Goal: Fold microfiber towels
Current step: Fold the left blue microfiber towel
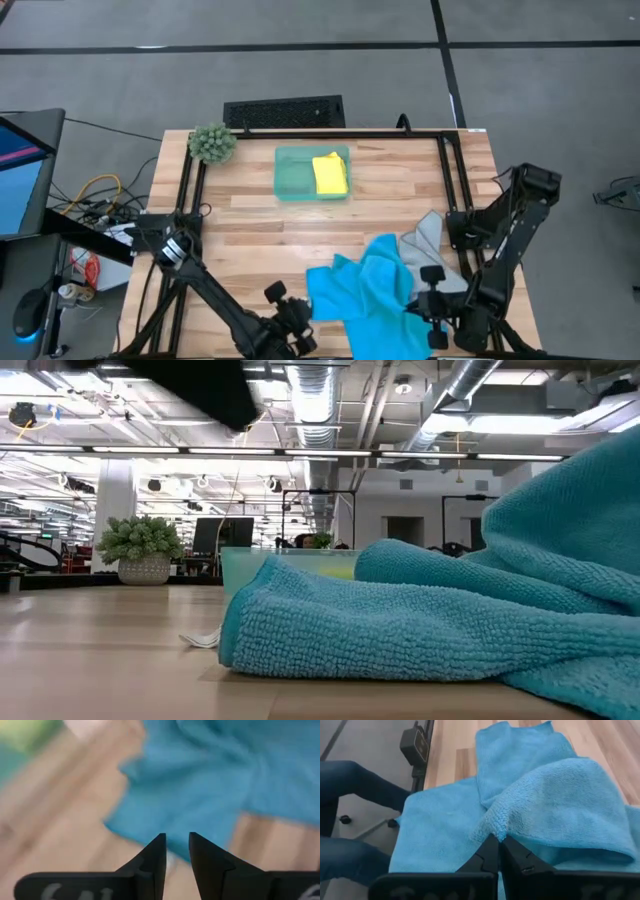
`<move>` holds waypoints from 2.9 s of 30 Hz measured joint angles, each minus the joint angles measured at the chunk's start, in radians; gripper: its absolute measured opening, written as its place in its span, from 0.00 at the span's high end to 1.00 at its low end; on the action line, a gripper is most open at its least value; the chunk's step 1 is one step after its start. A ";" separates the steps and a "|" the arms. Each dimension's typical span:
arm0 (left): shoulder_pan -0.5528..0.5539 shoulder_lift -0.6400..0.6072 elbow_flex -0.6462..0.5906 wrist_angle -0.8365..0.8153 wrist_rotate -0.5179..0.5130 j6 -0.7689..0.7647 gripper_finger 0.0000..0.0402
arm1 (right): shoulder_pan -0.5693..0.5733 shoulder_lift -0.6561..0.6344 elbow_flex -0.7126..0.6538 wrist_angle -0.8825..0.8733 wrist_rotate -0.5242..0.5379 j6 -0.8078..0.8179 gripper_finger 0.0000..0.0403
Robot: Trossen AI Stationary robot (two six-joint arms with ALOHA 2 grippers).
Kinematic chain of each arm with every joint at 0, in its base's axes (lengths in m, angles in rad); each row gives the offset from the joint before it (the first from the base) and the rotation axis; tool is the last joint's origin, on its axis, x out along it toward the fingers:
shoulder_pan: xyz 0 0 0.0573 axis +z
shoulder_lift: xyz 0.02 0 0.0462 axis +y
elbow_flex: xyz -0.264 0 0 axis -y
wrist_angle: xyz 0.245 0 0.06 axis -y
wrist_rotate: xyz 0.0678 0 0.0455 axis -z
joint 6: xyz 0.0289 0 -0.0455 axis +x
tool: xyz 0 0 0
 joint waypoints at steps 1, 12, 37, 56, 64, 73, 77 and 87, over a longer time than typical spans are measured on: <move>-0.008 0.000 -0.031 0.054 0.007 -0.001 0.81 | -0.002 0.007 0.000 0.003 0.002 0.001 0.94; -0.036 0.000 -0.282 0.619 -0.041 0.355 0.81 | -0.014 0.006 0.000 0.019 0.011 -0.007 0.92; 0.037 0.006 -0.320 0.373 0.366 0.293 0.97 | -0.044 0.006 0.000 0.028 0.018 -0.031 0.92; -0.248 -0.362 -0.334 -0.540 0.203 -0.549 1.00 | -0.514 0.006 0.103 0.321 0.036 -0.796 0.91; -0.223 -0.532 -0.386 -0.564 0.113 -0.509 1.00 | -0.648 0.000 0.194 0.322 0.099 -1.090 0.91; -0.177 -0.617 -0.506 -0.564 0.150 -0.495 1.00 | -0.716 -0.001 0.183 0.203 0.152 -1.020 0.91; -0.179 -0.609 -0.589 -0.514 0.275 -0.520 1.00 | -0.670 0.004 0.099 0.196 0.058 -0.875 0.91; -0.207 -0.594 -0.754 -0.158 0.316 -0.513 1.00 | -0.519 0.007 -0.123 0.302 -0.295 -0.444 0.86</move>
